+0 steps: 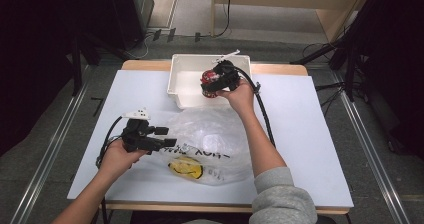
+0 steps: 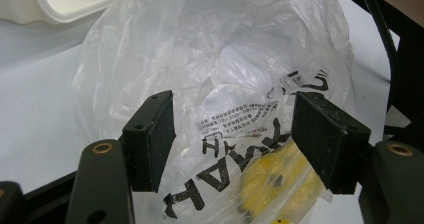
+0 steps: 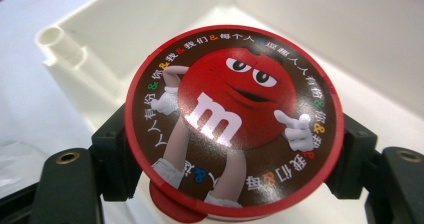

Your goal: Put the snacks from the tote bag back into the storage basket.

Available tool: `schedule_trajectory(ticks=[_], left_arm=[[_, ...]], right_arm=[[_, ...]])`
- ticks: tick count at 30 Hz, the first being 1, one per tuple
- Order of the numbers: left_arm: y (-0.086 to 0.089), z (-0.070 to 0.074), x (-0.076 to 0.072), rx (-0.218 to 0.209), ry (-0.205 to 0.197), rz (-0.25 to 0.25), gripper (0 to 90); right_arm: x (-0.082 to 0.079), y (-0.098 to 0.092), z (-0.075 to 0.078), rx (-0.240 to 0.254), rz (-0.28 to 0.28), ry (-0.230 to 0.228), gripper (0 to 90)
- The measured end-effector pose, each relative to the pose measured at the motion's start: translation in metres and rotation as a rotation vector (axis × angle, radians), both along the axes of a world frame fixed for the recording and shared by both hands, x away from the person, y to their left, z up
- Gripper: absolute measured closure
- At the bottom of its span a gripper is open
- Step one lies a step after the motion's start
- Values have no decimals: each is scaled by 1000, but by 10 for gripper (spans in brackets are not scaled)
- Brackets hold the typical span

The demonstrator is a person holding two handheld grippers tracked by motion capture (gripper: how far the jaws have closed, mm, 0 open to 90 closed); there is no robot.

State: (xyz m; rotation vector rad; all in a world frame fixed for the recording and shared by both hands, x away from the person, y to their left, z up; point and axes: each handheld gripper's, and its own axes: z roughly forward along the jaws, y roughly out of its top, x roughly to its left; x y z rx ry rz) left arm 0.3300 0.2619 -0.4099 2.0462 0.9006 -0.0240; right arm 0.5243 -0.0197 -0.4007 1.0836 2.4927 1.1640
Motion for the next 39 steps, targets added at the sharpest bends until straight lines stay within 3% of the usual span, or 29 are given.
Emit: schedule_trajectory(ticks=[17,28,39], left_arm=[[-1,0,0,-4,0,-7,354],[0,0,0,-2,-1,-8,354],[-1,-1,-1,1,0,-9,354]], right_arm=[[17,4,-24,-3,-43,31,264],[26,11,-36,-17,-41,50,264],[26,13,-39,-34,-35,19,263]])
